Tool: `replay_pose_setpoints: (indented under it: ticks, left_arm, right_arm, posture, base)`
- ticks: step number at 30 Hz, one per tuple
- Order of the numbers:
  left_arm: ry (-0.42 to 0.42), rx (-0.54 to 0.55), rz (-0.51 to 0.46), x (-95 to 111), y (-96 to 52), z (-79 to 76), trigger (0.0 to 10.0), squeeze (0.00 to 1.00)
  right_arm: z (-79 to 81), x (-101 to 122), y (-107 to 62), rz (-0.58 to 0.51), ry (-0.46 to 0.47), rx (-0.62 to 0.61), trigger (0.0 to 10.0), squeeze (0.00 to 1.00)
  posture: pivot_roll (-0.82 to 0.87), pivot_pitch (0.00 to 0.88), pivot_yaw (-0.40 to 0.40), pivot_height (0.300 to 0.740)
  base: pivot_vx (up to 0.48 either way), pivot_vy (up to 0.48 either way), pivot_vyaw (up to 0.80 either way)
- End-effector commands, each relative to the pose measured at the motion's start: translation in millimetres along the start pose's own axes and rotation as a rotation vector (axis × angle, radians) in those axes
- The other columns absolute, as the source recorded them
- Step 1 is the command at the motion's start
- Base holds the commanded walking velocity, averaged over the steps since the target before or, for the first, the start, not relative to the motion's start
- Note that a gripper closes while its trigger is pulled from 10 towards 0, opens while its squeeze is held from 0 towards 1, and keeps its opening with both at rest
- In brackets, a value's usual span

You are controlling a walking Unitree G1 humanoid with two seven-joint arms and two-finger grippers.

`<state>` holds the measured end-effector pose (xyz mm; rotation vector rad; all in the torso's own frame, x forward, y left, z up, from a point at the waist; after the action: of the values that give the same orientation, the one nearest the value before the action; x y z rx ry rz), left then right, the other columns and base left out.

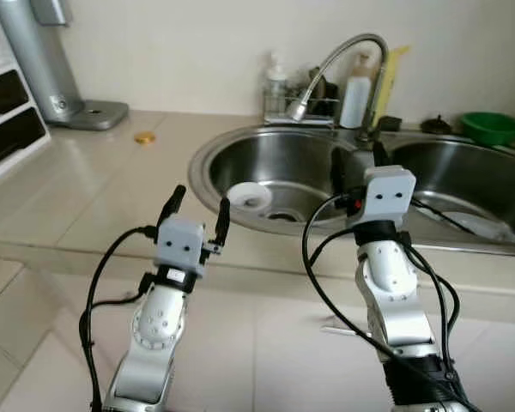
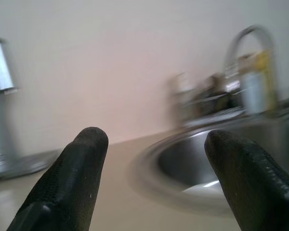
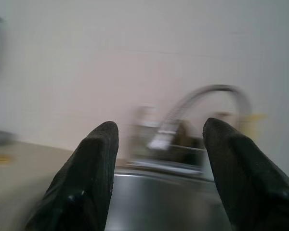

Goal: Kitchen organization

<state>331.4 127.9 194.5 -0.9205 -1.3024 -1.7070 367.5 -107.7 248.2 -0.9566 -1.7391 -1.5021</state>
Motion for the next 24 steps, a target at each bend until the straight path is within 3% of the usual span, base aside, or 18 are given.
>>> replay_pose_setpoints:
  ticks: [1, 4, 15, 24]
  left_arm:
    - [-0.002, -0.004, -0.003, 0.4, -0.6, -2.5, 10.0, 0.0]
    - [0.004, -0.007, 0.004, -1.0, -1.3, -3.1, 10.0, 0.0]
    - [0.044, -0.036, 0.016, -4.4, -3.2, -6.1, 10.0, 0.0]
    - [0.062, -0.06, 0.008, -2.2, -1.4, -10.3, 10.0, 0.0]
  right_arm:
    - [-1.1, 1.3, -1.3, 0.001, -0.02, 0.006, 10.0, 0.0]
    - [-0.6, -1.2, -3.5, 0.015, -0.013, 0.007, 10.0, 0.0]
    - [-1.7, -17.4, -18.6, 0.079, -0.011, -0.004, 10.0, 0.0]
    - [-2.3, -17.0, -19.8, 0.071, -0.03, -0.012, 10.0, 0.0]
  posture:
    - [-0.02, 0.0, 0.008, 0.74]
    - [-0.02, 0.0, 0.008, 0.74]
    - [-0.02, 0.0, 0.014, 0.74]
    - [-0.01, 0.0, 0.019, 0.74]
  base:
    - [0.0, 0.0, 0.0]
    - [0.0, 0.0, -0.14]
    - [0.0, 0.0, -0.8]
    - [0.0, 0.0, -0.8]
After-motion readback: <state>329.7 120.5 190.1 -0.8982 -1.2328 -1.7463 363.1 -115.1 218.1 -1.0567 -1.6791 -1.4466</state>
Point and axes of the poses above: a point about 5 cm out from each wrist's last joint towards the gripper, its own y axis pointing out of the wrist towards the gripper, its own x axis along the axis of the wrist's last joint, z = x × y, the point moved 6 cm from there along y, pointing out of the wrist towards the gripper, and after that the axes turned 2 degrees about -y, right-handed, at the moved point
